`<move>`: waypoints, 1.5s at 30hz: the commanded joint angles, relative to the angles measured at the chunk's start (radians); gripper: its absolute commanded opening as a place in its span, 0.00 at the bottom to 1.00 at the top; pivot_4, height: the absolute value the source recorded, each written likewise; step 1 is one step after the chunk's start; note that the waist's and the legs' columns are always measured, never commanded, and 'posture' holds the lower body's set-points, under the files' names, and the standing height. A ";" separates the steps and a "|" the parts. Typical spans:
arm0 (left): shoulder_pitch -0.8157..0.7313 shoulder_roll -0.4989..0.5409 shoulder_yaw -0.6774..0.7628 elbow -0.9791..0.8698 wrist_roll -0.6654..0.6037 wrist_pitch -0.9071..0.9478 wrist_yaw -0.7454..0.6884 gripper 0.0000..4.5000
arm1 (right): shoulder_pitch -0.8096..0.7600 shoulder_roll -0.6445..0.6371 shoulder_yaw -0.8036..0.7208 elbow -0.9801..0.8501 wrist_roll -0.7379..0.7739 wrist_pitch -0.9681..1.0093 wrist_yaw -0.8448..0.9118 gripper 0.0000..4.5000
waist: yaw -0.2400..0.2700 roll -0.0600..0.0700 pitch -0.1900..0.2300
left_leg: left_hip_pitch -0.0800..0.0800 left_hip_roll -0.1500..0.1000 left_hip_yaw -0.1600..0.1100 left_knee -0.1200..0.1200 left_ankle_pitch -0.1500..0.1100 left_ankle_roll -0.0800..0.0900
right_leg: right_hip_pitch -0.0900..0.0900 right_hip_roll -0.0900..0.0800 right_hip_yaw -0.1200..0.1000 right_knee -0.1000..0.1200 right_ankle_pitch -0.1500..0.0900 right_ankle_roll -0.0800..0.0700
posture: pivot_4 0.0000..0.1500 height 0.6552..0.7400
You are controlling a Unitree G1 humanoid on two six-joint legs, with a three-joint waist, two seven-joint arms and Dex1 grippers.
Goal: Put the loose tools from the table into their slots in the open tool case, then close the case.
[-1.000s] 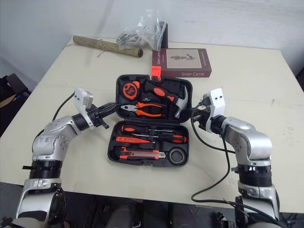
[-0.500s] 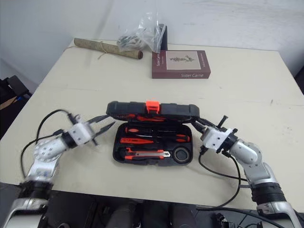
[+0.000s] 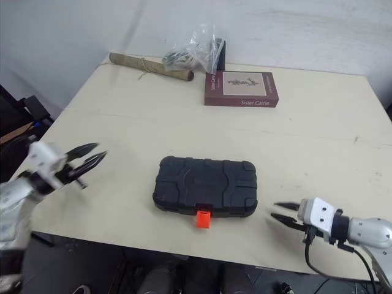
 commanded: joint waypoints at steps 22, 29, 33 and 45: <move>-0.228 -0.130 -0.294 0.265 0.213 0.099 -0.267 0.01 | -0.593 0.403 0.208 0.405 -0.344 0.104 -0.161 0.00 | -0.041 -0.005 0.000 | 0.001 0.002 0.004 0.003 0.002 -0.004 | -0.003 0.003 0.004 0.006 0.000 0.000 | 1.00 1.00; 0.040 -0.037 -0.120 -0.229 -0.010 0.438 -0.229 0.01 | -0.560 0.338 0.131 0.278 -0.300 0.249 -0.144 0.00 | -0.024 -0.004 0.000 | -0.002 0.002 0.002 0.000 0.002 -0.004 | -0.005 0.002 0.004 0.006 0.000 0.000 | 1.00 1.00; 0.043 -0.020 -0.034 -0.359 -0.082 0.494 -0.174 0.01 | -0.481 0.289 0.031 0.159 -0.238 0.267 -0.142 0.00 | 0.001 -0.003 0.001 | -0.005 0.000 -0.003 0.002 0.000 -0.001 | -0.004 0.000 0.005 0.001 0.000 0.000 | 1.00 1.00; -0.340 -0.282 -0.418 -0.091 0.169 0.381 -0.046 0.01 | -0.484 0.315 0.057 -0.163 -0.061 0.450 -0.087 0.00 | -0.004 -0.002 0.001 | -0.003 -0.001 0.002 0.001 0.001 -0.001 | -0.004 0.004 0.009 0.001 0.000 0.001 | 1.00 1.00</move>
